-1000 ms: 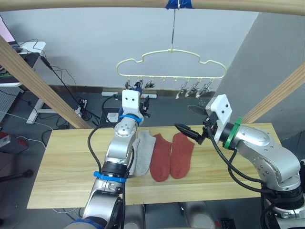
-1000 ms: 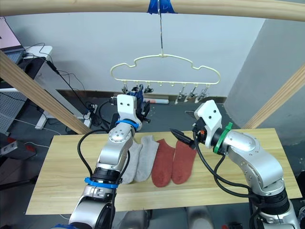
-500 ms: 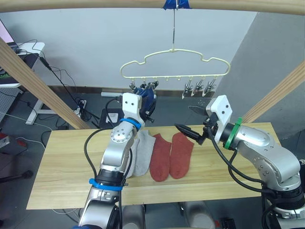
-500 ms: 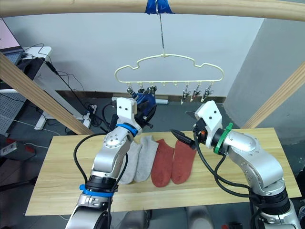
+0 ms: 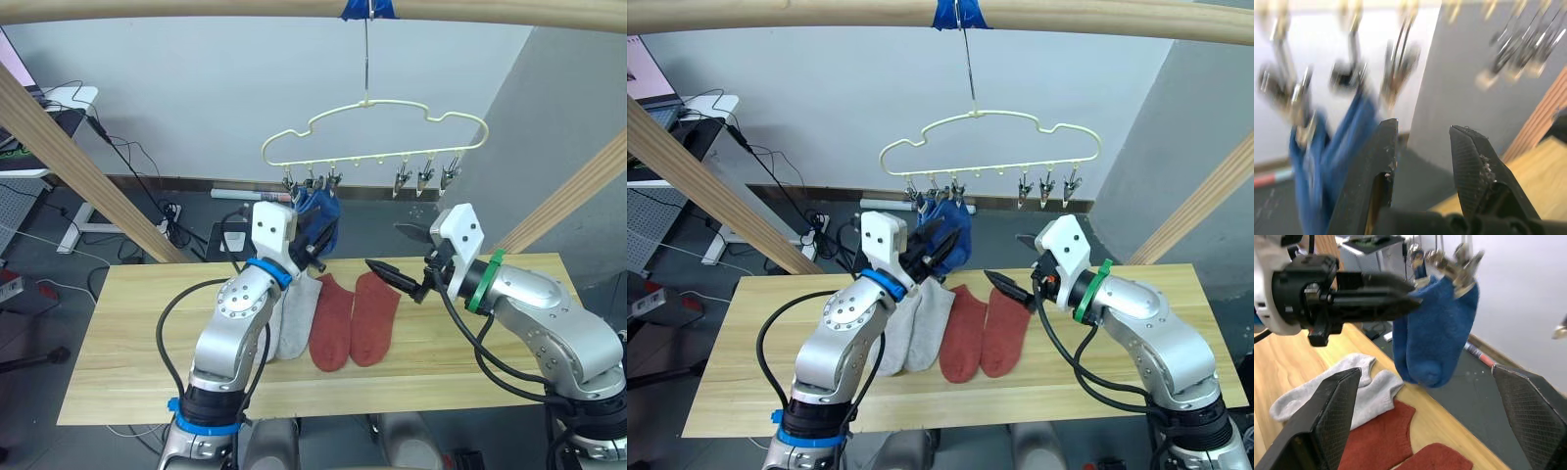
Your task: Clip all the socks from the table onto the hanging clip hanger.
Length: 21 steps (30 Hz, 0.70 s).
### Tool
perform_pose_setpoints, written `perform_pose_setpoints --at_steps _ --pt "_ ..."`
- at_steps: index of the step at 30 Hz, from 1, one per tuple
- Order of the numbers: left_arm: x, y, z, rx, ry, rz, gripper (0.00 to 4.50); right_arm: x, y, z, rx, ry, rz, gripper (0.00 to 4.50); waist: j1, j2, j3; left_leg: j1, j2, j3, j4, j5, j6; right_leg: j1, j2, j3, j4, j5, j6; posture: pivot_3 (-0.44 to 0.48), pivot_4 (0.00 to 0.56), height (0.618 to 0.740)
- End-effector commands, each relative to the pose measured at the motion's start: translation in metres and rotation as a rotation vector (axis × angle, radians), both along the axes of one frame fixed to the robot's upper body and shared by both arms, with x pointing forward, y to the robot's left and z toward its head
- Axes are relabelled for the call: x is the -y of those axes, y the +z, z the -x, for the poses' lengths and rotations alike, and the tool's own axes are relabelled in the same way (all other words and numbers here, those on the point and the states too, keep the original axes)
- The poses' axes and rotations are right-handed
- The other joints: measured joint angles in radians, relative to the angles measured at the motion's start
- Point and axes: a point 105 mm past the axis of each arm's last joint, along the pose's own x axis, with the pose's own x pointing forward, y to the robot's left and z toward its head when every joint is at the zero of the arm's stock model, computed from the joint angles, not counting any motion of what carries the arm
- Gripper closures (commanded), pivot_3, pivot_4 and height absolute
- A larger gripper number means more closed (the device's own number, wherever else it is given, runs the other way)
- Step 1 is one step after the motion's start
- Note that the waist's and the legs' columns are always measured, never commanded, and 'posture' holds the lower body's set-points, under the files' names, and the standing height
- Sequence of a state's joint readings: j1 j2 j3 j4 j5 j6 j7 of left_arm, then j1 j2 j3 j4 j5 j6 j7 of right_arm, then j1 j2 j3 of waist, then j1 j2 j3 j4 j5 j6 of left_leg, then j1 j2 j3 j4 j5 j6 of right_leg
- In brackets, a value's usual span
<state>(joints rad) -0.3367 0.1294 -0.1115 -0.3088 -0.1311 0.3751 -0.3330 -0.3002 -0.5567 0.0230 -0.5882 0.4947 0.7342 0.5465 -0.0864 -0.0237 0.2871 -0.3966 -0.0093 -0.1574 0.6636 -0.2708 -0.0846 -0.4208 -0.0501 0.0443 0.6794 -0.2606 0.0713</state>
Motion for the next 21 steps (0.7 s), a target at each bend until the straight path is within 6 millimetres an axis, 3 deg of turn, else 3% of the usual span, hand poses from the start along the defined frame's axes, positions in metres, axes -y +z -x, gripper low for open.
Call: perform_pose_setpoints --at_steps 1,2,6,16,21 --pt "0.004 0.014 -0.001 0.091 0.021 0.006 2.68 -0.005 0.021 0.011 0.088 0.052 -0.047 0.00 -0.001 0.000 0.000 0.000 0.000 0.000 0.000 0.000 0.000 0.000 0.000 0.000 0.000 0.000 0.000 -0.163 0.251 0.740" --pt "0.004 0.015 -0.001 0.100 0.028 0.005 2.68 -0.006 0.022 0.011 0.090 0.055 -0.050 0.00 -0.003 0.000 0.000 0.000 0.000 0.000 0.000 0.000 0.000 0.000 0.000 0.000 0.000 0.000 0.000 -0.167 0.252 0.740" --pt "0.008 0.014 -0.005 0.106 0.042 0.017 3.46 -0.008 0.025 0.013 0.104 0.069 -0.049 0.00 -0.003 0.000 0.000 0.000 0.000 0.000 -0.001 0.000 0.000 0.000 0.000 0.000 0.000 0.000 0.000 -0.170 0.254 0.740" --pt "0.000 0.018 -0.012 0.150 0.145 0.032 3.46 -0.015 0.035 0.016 0.125 0.092 -0.067 0.00 -0.002 0.000 0.000 0.000 0.000 0.000 -0.001 0.000 0.000 0.000 0.000 0.000 0.000 0.000 0.000 -0.171 0.257 0.740" --pt "0.000 0.018 -0.014 0.136 0.162 0.064 2.30 -0.017 0.038 0.016 0.130 0.094 -0.063 0.00 -0.002 0.000 0.000 0.000 0.000 0.000 -0.001 0.000 0.000 0.000 0.000 0.000 0.000 0.000 0.000 -0.174 0.259 0.740"
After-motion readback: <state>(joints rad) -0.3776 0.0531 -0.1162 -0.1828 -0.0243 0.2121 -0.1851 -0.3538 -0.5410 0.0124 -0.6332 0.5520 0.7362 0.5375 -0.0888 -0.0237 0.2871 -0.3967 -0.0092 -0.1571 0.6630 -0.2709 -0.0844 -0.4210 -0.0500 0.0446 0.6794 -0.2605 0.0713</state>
